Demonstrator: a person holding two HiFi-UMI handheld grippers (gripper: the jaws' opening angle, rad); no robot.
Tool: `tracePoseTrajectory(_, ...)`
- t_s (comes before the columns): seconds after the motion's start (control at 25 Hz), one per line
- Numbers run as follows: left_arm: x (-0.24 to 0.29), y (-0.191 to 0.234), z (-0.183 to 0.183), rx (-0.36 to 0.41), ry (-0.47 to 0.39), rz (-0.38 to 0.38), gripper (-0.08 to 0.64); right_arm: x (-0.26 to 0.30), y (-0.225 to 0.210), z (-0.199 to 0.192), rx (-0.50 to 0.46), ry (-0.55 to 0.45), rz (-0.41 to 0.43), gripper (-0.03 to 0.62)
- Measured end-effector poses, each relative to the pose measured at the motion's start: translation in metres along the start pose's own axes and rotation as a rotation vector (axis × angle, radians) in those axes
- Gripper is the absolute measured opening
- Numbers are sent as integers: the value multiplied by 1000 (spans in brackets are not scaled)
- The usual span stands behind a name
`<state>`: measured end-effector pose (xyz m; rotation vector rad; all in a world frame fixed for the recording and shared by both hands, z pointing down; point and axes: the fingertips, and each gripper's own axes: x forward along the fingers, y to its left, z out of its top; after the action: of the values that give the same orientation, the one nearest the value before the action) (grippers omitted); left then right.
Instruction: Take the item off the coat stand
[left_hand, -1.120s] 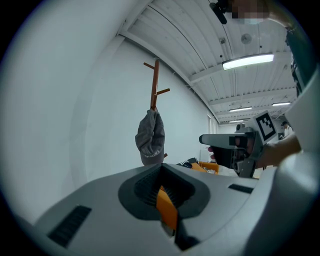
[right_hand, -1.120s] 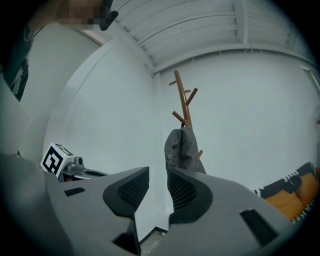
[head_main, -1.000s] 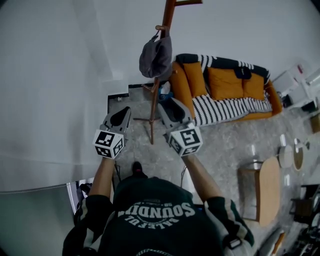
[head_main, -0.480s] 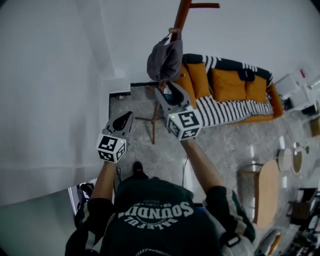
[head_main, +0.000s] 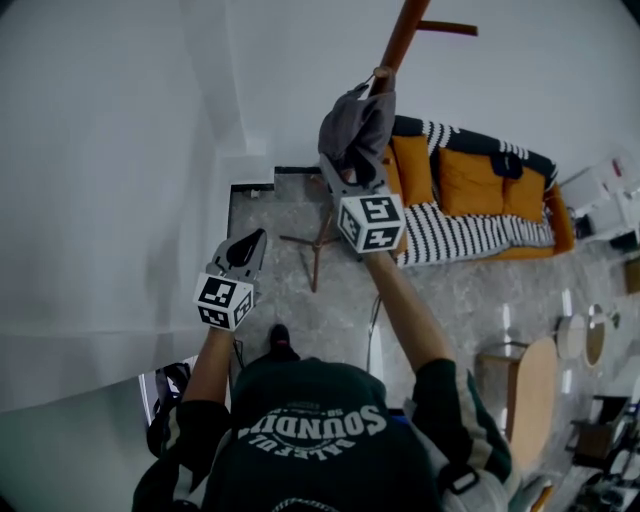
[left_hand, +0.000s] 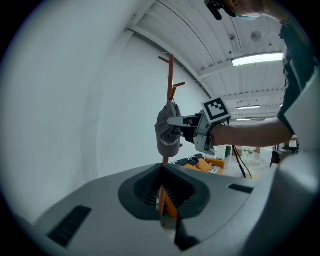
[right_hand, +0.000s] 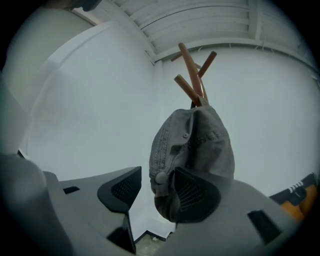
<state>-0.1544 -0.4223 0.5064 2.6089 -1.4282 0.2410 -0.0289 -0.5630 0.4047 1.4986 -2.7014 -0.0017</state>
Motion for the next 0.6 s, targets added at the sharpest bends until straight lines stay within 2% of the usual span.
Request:
tracePoseTrajectory(0.16,-1,4,-1,-6,-2,10,0,8,-5,-8,-11,43,-20,192)
tracePoseTrajectory(0.24,0,5,-3,-8,-2,8,0,9,-8,-11,-31,55,-31,144)
tracePoseTrajectory(0.4,2,7,-5,-9,-2,0,0,7,-6,-8,-64,49,-36,101)
tracePoseTrajectory(0.6,-1,6,-4,-5,-8,-5,0,-5,1,0,-104,20,-50,91)
